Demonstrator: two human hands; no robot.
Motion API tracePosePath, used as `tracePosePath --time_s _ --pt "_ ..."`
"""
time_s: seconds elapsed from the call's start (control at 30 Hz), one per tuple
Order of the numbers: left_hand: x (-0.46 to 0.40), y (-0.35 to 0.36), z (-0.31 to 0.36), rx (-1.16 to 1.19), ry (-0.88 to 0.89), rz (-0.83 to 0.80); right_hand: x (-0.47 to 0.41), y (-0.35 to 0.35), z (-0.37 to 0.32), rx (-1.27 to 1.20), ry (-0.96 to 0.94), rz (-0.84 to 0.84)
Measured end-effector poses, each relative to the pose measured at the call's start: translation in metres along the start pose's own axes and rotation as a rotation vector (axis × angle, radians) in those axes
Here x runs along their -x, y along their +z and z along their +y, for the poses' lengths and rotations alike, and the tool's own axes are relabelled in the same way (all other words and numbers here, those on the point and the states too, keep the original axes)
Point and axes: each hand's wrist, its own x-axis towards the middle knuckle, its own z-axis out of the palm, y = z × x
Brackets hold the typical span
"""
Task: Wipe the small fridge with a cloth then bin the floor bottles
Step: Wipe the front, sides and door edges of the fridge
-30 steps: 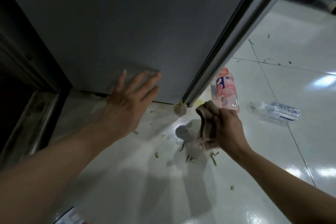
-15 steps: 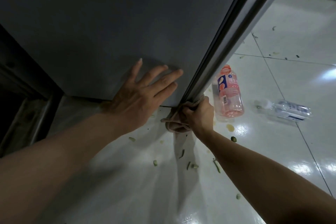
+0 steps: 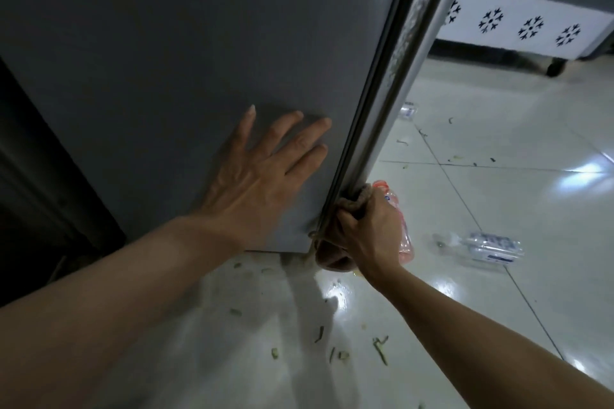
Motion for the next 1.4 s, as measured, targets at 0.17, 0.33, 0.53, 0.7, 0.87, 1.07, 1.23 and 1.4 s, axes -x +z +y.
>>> tracePosePath --time_s 0.17,0.33,0.53,0.7,0.87,1.07,1.23,1.4 --pt "-0.025 -0.042 -0.018 0.032 -0.036 0.054 -0.022 -0.044 -0.038 -0.027 -0.095 0.067" --pt "-0.051 -0.084 -0.027 0.066 -0.043 0.079 -0.046 -0.093 -0.086 -0.078 -0.164 0.156" --pt "-0.076 -0.133 -0.039 0.131 -0.089 0.040 -0.066 -0.143 -0.141 -0.151 -0.159 0.262" --pt "-0.094 -0.166 -0.056 0.095 -0.111 0.010 -0.072 -0.160 -0.159 -0.191 -0.139 0.275" --pt "-0.105 -0.184 -0.067 0.095 -0.117 0.008 -0.075 -0.161 -0.161 -0.179 -0.131 0.240" --pt "-0.115 -0.195 -0.070 0.102 -0.097 0.010 -0.084 -0.174 -0.174 -0.148 -0.164 0.283" --pt "-0.125 -0.213 -0.079 0.074 -0.110 0.063 -0.095 -0.191 -0.192 -0.181 -0.181 0.307" --pt "-0.147 -0.241 -0.093 0.028 -0.132 0.192 -0.106 -0.218 -0.218 -0.224 -0.242 0.329"
